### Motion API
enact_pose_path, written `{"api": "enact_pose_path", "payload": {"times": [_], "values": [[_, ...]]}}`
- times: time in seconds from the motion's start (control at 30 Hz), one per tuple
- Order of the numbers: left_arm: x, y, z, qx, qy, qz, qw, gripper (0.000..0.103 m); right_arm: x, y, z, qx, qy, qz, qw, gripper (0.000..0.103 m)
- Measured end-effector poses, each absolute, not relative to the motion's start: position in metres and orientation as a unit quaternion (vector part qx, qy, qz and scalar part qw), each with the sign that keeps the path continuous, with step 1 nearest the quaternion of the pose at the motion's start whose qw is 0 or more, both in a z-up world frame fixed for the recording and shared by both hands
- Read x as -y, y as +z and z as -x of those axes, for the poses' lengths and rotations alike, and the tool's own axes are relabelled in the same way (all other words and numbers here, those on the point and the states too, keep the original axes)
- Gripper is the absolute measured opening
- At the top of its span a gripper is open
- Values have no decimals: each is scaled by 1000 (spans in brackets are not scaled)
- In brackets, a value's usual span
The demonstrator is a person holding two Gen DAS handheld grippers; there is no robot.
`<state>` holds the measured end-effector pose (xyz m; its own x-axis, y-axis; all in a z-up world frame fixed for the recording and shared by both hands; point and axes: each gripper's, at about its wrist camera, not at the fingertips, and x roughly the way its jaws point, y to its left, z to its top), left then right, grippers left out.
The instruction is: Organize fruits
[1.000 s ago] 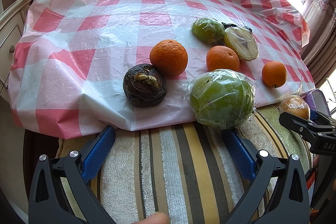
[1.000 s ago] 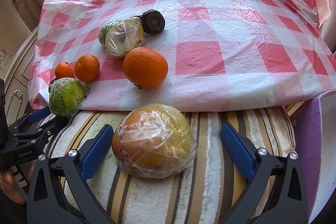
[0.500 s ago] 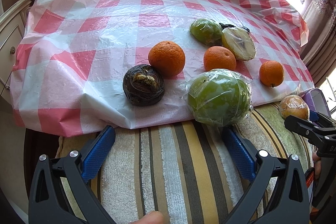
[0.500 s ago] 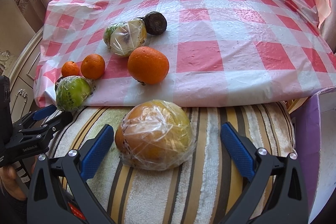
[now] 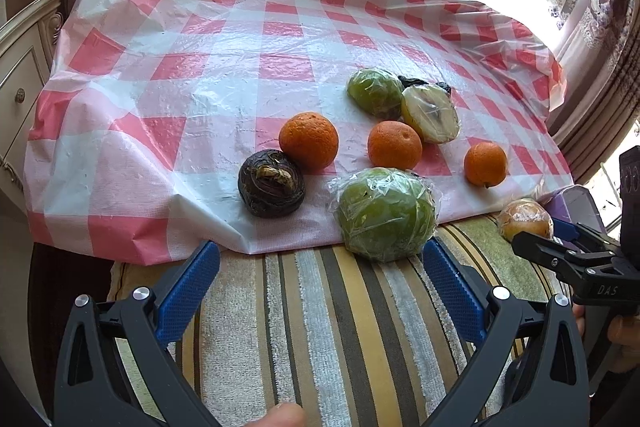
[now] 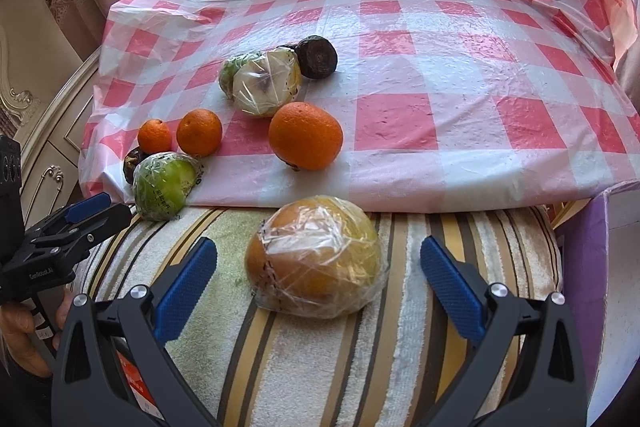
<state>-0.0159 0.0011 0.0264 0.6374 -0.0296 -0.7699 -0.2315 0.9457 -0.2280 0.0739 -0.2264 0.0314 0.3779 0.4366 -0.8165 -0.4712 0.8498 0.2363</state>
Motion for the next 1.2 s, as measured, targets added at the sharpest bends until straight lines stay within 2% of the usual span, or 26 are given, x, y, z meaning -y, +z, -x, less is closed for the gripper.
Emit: {"api": "enact_pose_path", "payload": {"times": [0.1,0.17,0.3,0.33,0.5,0.53,0.57,0.67,0.77,0.83,1.0,1.03,1.07,1.2], "values": [[-7,28,16,-421,58,169,890,99,224,34,-72,-477,277,23,834,100],[-7,29,16,-418,62,166,891,99,220,35,-70,-474,279,39,834,81],[-15,34,16,-406,87,167,894,97,217,33,-67,-471,282,58,834,69],[-17,35,16,-405,93,166,894,97,218,34,-66,-469,278,60,836,63],[-23,35,12,-407,108,153,894,89,222,34,-67,-465,283,53,837,63],[-21,36,10,-407,113,139,896,81,223,35,-66,-463,283,53,838,63],[-18,36,8,-410,117,124,896,77,223,36,-65,-460,284,53,840,63],[-16,36,4,-413,116,113,896,76,226,38,-64,-454,285,49,842,63],[-14,33,-3,-428,122,82,892,68,233,41,-64,-450,282,40,846,63],[-15,30,-8,-439,123,70,888,58,237,42,-64,-449,278,36,849,63],[-15,24,-18,-455,110,52,882,53,247,44,-65,-447,271,27,852,63],[-14,23,-19,-458,105,52,881,42,249,44,-65,-447,269,26,853,63],[-14,21,-21,-463,99,56,879,39,251,44,-65,-447,268,24,853,63],[-11,23,-20,-463,105,51,878,38,259,46,-65,-444,262,16,856,63]]}}
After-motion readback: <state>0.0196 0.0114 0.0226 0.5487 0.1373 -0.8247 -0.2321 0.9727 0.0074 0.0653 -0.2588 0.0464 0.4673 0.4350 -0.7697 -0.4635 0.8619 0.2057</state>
